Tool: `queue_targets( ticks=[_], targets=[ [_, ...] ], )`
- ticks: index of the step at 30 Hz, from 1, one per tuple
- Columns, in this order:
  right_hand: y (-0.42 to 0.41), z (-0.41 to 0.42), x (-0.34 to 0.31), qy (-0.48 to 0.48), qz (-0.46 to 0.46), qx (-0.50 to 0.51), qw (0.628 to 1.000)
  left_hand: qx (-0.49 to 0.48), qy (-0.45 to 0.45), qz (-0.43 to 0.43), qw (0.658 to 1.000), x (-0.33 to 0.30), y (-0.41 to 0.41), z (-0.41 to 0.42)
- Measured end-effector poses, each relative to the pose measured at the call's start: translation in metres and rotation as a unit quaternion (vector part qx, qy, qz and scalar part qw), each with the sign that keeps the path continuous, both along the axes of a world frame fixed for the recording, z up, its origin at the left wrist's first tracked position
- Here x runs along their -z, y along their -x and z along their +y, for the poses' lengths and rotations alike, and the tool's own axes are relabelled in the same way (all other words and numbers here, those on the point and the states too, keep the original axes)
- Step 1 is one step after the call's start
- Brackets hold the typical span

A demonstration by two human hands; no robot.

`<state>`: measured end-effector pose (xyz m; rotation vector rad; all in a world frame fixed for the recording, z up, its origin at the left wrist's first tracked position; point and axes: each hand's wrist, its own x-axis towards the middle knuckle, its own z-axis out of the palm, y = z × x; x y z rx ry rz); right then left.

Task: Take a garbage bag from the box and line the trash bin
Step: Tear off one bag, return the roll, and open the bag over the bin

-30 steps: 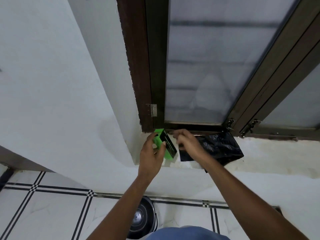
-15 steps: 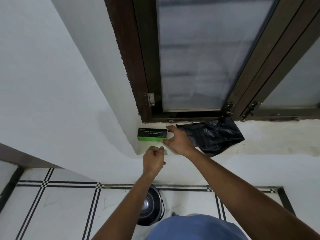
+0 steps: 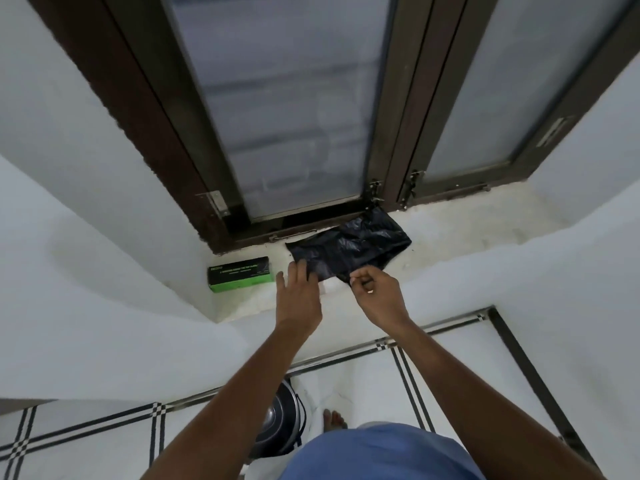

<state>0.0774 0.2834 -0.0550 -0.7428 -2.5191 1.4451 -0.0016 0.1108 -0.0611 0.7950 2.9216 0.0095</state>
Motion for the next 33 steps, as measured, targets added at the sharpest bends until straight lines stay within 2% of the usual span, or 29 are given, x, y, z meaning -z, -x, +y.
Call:
queue_targets(
  ticks=[2,5,8,10,11,12,13,14,17,18,20,22,24,26,28,30,31,33],
  targets=[
    [-0.009,0.002,-0.003,0.0,-0.003,0.006,1.0,0.001,-0.016,0.025,1.0,0.005,-0.002,-0.007],
    [-0.015,-0.002,-0.004,0.014,-0.006,0.002,1.0,0.011,0.015,0.024,1.0,0.009,-0.003,-0.016],
    [-0.016,-0.008,-0.005,0.006,-0.011,-0.016,1.0,0.063,-0.032,0.053,0.996,0.006,-0.002,-0.02],
    [-0.02,-0.013,-0.004,-0.003,-0.009,-0.035,0.999,0.075,-0.093,0.011,0.993,0.006,-0.008,-0.03],
    [-0.023,-0.017,-0.004,-0.017,-0.014,-0.053,0.998,0.045,-0.152,-0.056,0.986,0.003,-0.014,-0.035],
    [-0.026,-0.02,-0.005,-0.039,-0.025,-0.082,0.996,-0.006,-0.224,-0.141,0.964,-0.004,-0.022,-0.039],
    [-0.029,-0.024,-0.007,-0.066,-0.04,-0.116,0.99,-0.066,-0.304,-0.228,0.923,-0.013,-0.031,-0.043],
    [-0.032,-0.03,-0.008,-0.094,-0.052,-0.15,0.983,-0.128,-0.386,-0.289,0.867,-0.023,-0.039,-0.048],
    [-0.045,-0.051,-0.017,-0.164,-0.069,-0.21,0.961,-0.259,-0.568,-0.348,0.699,-0.052,-0.052,-0.072],
    [-0.053,-0.063,-0.022,-0.139,-0.071,-0.217,0.964,-0.289,-0.593,-0.345,0.667,-0.06,-0.056,-0.085],
    [-0.067,-0.087,-0.035,0.045,-0.069,-0.206,0.975,-0.346,-0.595,-0.315,0.653,-0.068,-0.062,-0.116],
    [-0.081,-0.117,-0.049,0.228,-0.042,-0.186,0.955,-0.375,-0.587,-0.309,0.648,-0.076,-0.073,-0.157],
    [-0.091,-0.143,-0.057,0.324,-0.023,-0.166,0.931,-0.366,-0.578,-0.351,0.64,-0.088,-0.09,-0.197],
    [-0.102,-0.171,-0.063,0.392,-0.018,-0.147,0.908,-0.324,-0.558,-0.434,0.628,-0.102,-0.114,-0.243],
    [-0.114,-0.205,-0.066,0.445,-0.014,-0.13,0.886,-0.282,-0.528,-0.518,0.611,-0.11,-0.143,-0.294],
    [-0.128,-0.24,-0.071,0.462,-0.009,-0.128,0.878,-0.258,-0.513,-0.541,0.615,-0.107,-0.17,-0.342],
    [-0.134,-0.254,-0.072,0.437,-0.009,-0.131,0.89,-0.26,-0.532,-0.533,0.604,-0.104,-0.18,-0.359],
    [-0.148,-0.282,-0.071,0.321,-0.024,-0.15,0.935,-0.287,-0.605,-0.485,0.562,-0.1,-0.2,-0.392]
  ],
)
